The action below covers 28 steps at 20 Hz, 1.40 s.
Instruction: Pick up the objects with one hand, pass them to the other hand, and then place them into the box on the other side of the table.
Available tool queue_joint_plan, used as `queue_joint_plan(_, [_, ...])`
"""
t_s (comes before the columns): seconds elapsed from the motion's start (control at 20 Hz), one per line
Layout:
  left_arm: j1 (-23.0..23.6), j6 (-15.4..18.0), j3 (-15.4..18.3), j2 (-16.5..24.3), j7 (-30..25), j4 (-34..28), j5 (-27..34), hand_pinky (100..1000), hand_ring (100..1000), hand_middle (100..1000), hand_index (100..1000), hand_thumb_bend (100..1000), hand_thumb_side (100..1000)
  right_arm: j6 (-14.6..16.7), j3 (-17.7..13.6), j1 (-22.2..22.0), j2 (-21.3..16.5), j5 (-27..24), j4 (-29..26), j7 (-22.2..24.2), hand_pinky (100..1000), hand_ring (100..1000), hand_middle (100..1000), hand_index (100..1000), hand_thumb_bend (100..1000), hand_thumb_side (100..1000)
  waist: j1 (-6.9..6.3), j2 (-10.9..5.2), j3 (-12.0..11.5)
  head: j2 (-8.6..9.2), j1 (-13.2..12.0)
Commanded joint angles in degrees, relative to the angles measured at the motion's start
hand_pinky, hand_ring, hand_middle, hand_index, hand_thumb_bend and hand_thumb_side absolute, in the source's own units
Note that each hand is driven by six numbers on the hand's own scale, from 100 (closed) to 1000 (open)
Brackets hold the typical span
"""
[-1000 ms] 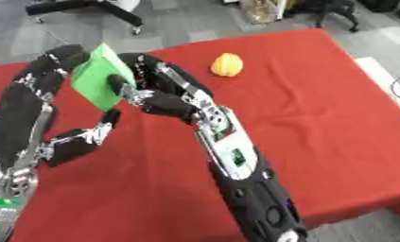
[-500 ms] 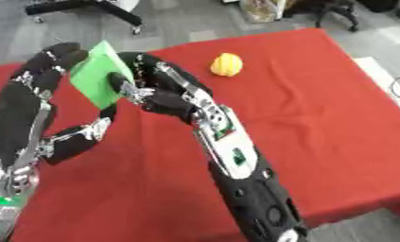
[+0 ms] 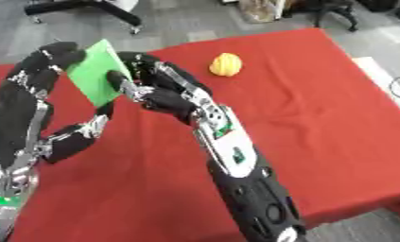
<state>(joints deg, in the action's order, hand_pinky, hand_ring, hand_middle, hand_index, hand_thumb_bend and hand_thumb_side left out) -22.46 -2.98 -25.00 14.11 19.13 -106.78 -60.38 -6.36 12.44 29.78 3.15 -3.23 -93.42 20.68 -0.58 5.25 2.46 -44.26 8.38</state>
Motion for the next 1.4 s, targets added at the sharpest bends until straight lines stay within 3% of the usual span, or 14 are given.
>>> queue_joint_plan(0.05, [-1.6,1.2,0.3,0.9,0.9,-1.9,0.3,744,756,748,798,188,177,-0.1,0.1,0.6,-0.6,-0.1,0.0,1.0,801,788,506,510,100,421,0.47,-0.47,0.1,0.14,0.2])
queue_joint_plan(0.25, [-1.7,3.0,0.0,0.9,1.4,-2.2,1.0,728,698,688,741,100,176,0.2,0.1,0.5,-0.5,-0.4,0.0,1.9,802,792,520,524,100,453,0.47,-0.47,0.1,0.14,0.3])
queue_joint_plan(0.5, [-1.8,4.7,-0.3,1.0,2.9,-2.3,2.4,698,626,616,677,100,305,0.9,0.0,0.4,-0.5,-1.0,0.0,3.5,804,797,540,544,100,500,0.45,-0.44,0.2,0.14,0.3])
queue_joint_plan(0.75, [-1.6,6.3,-0.3,1.0,4.6,-2.5,3.7,661,576,566,628,100,442,1.7,-0.1,0.2,-0.5,-2.2,-0.1,4.9,813,819,582,615,100,616,0.41,-0.44,0.2,0.14,0.4])
queue_joint_plan(1.0, [-1.4,7.2,-0.1,1.0,6.6,-2.8,4.3,659,572,561,624,100,453,2.5,-0.6,0.0,-0.5,-4.2,0.2,5.4,818,835,626,700,178,750,0.4,-0.46,0.1,0.14,0.6])
queue_joint_plan(1.4, [-0.6,8.2,-0.4,1.2,7.1,-3.9,3.9,662,576,565,631,100,431,2.3,-1.0,-0.1,-0.5,-6.9,0.3,4.4,819,843,664,740,148,838,0.45,-0.46,0.1,0.14,1.5])
